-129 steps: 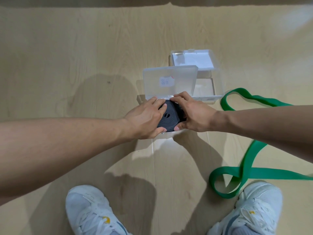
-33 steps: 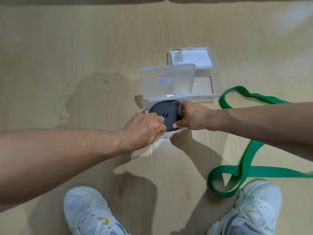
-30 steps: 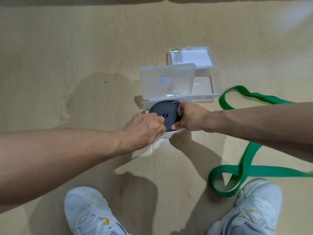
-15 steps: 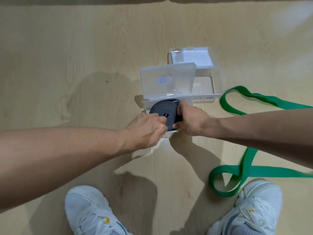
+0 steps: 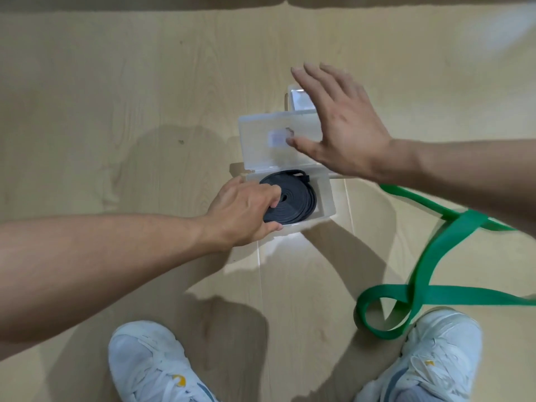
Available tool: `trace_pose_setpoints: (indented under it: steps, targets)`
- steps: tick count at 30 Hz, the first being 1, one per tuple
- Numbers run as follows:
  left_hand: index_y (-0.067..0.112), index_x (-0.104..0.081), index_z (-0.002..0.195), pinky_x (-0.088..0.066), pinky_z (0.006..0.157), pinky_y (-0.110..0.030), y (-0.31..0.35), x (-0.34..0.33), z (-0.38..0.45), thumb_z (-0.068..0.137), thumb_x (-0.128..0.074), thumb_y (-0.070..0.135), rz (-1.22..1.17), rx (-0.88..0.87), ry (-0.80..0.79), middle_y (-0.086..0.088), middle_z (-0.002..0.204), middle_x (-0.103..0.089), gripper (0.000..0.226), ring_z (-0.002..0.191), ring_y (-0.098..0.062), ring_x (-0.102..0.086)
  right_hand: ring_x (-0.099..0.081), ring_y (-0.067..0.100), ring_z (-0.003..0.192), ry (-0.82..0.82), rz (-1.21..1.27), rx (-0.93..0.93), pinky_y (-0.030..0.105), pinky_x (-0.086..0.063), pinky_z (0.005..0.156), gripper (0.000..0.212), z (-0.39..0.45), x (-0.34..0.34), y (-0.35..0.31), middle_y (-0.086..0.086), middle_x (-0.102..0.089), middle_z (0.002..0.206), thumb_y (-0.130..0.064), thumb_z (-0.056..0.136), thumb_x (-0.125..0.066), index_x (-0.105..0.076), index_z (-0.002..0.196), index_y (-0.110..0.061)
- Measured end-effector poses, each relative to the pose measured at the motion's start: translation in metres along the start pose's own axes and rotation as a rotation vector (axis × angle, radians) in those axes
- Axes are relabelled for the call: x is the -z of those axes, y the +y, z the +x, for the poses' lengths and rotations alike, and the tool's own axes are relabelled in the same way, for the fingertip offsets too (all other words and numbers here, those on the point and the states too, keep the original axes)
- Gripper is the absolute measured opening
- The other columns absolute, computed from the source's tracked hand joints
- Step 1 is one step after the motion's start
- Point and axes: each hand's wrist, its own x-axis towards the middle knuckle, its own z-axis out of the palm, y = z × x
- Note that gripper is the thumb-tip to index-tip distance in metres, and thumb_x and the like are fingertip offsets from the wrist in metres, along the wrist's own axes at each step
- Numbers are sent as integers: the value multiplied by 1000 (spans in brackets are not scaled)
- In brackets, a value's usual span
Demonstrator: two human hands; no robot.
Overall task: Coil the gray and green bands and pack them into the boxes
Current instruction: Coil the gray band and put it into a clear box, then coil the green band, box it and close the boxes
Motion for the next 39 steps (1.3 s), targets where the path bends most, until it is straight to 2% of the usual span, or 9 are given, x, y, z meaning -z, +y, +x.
trace_pose_setpoints:
  steps: [2,5,9,15,20,24,29,35,39]
  targets:
    - [18,-55,90,-24,70,-33,-3,3,1,68,-86,51,32,-130,82,6,77,-58,51,74,-25,-58,-34,30,147,-183,-20,-113,45,-6,126,92,15,-1,5,11,-46,154,-68,88,-55,-21,159,-20]
    - [15,-56,92,-36,72,-37,-1,15,2,68,-86,51,2,-308,261,-1,84,-60,53,78,-24,-52,-53,30,128,-213,-39,-67,41,-23,122,79,13,-2,5,8,-63,133,-69,84,-59,-48,145,-20]
    - [15,-48,116,-33,102,-32,3,35,-5,70,-81,60,-109,-356,452,-8,121,-62,72,113,-25,-54,-63,30,100,-215,-70,83,41,-45,91,60,-31,-13,-1,2,-68,106,-73,77,-61,-58,108,-22]
    - [2,1,159,-7,126,-55,1,16,-5,65,-60,87,240,-68,-73,-24,169,-6,141,156,-42,-6,-41,47,140,-357,-304,269,62,-30,115,89,-70,-56,1,26,-42,152,-85,65,-39,-48,112,-10]
    - [2,20,157,3,125,-56,-1,-6,11,80,-50,84,354,86,-230,-22,168,13,132,156,-44,7,-36,47,141,-371,-269,251,61,-27,117,81,-53,-66,-4,26,-31,157,-76,68,-64,-48,114,-11]
    - [4,13,159,-2,126,-55,-5,-10,11,80,-45,86,328,85,-227,-19,170,3,128,156,-39,-4,-49,44,129,-299,-213,257,57,-34,114,74,-51,-77,-1,24,-44,147,-72,66,-65,-52,107,-11]
    - [8,-12,161,-27,118,-47,-19,-7,15,68,-55,76,240,40,-131,-14,148,-42,123,129,-34,-46,-40,39,141,-261,-144,243,53,-29,118,75,-49,-74,-4,21,-40,154,-70,69,-73,-48,112,-14]
    - [19,-12,162,-18,123,-46,-57,25,22,70,-68,75,93,17,-207,-8,160,-34,121,144,-27,-35,-32,25,146,-211,199,31,36,-27,117,91,-35,-51,-9,6,-31,162,-64,75,-76,-41,146,-19]
    - [19,-31,157,-13,127,-42,-51,51,25,87,-60,62,-95,-21,69,-11,152,-49,88,141,-26,-42,-44,18,135,18,412,-139,27,-31,111,52,-39,-30,14,1,-51,145,-51,100,-51,-49,140,-17]
